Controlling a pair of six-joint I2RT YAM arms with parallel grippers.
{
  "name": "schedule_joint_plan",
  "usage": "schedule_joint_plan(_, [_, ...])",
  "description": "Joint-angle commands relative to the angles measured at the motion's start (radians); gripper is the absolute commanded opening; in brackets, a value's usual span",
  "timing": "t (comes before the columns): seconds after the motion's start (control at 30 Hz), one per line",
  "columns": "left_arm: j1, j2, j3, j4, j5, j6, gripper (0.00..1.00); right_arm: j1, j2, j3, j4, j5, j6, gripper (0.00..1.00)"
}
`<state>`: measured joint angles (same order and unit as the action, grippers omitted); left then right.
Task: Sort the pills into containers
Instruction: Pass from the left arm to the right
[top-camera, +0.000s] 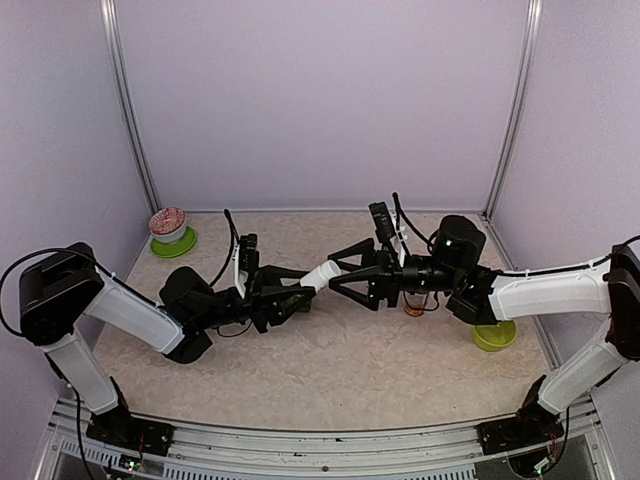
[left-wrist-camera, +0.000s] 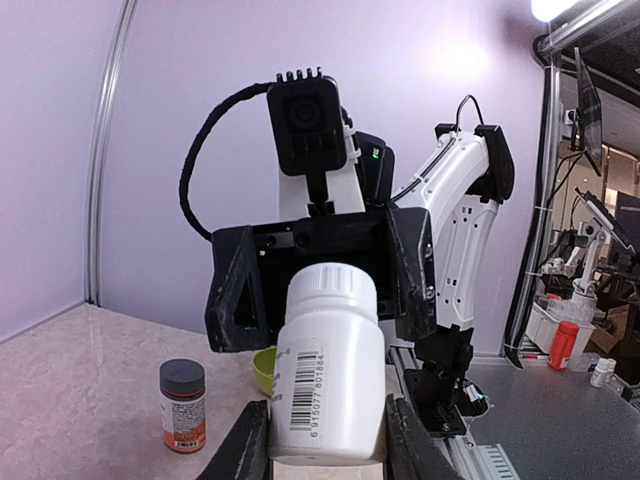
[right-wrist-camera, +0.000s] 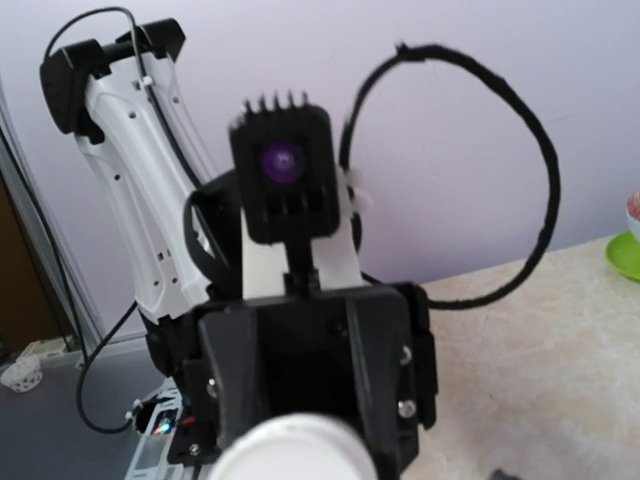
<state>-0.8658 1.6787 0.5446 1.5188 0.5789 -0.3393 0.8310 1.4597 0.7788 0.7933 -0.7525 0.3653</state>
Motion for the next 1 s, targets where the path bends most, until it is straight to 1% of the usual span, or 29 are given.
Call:
schedule_joint_plan(0.0, [-0.007, 0.005, -0.002, 0.045, -0.019, 0.014, 0.17, 0.007, 0.015, 0.031, 0.015, -0.005, 0.008, 0.68])
schedule_joint_plan(0.2, [-0.010, 0.022, 0.004, 0.043, -0.018, 0.013, 0.18, 0.011, 0.018, 0.027, 0.029, 0.001, 0.011, 0.54])
schedule_joint_plan(0.4, [-0.012, 0.023, 0.008, 0.032, -0.016, 0.019, 0.19, 0.011, 0.023, 0.033, 0.027, -0.001, 0.011, 0.29])
schedule_joint_plan(0.5, [-0.012, 0.018, 0.009, 0.020, -0.018, 0.022, 0.22, 0.011, 0.023, 0.036, 0.018, 0.001, 0.008, 0.22])
schedule_joint_plan(0.53, [-0.012, 0.016, 0.008, 0.017, -0.019, 0.024, 0.24, 0.011, 0.021, 0.038, 0.015, 0.001, 0.006, 0.20])
schedule_joint_plan(0.6, [-0.012, 0.011, 0.008, 0.006, -0.020, 0.029, 0.33, 0.010, 0.018, 0.041, 0.004, 0.005, 0.000, 0.19])
schedule_joint_plan(0.7, [-0.012, -0.006, -0.001, -0.017, -0.027, 0.033, 0.54, 0.008, 0.000, 0.056, -0.070, 0.037, -0.045, 0.19])
schedule_joint_plan(0.73, [-0.012, -0.016, -0.009, -0.029, -0.033, 0.036, 0.60, 0.009, -0.010, 0.067, -0.120, 0.055, -0.072, 0.19])
schedule_joint_plan(0.8, [-0.012, -0.055, -0.029, -0.069, -0.053, 0.049, 0.70, 0.008, -0.030, 0.087, -0.238, 0.098, -0.125, 0.19])
schedule_joint_plan(0.83, [-0.011, -0.078, -0.042, -0.094, -0.067, 0.061, 0.77, 0.007, -0.042, 0.095, -0.288, 0.127, -0.153, 0.19])
schedule_joint_plan(0.97, [-0.007, -0.191, -0.088, -0.243, -0.122, 0.134, 0.98, -0.001, -0.066, 0.121, -0.467, 0.192, -0.241, 0.19])
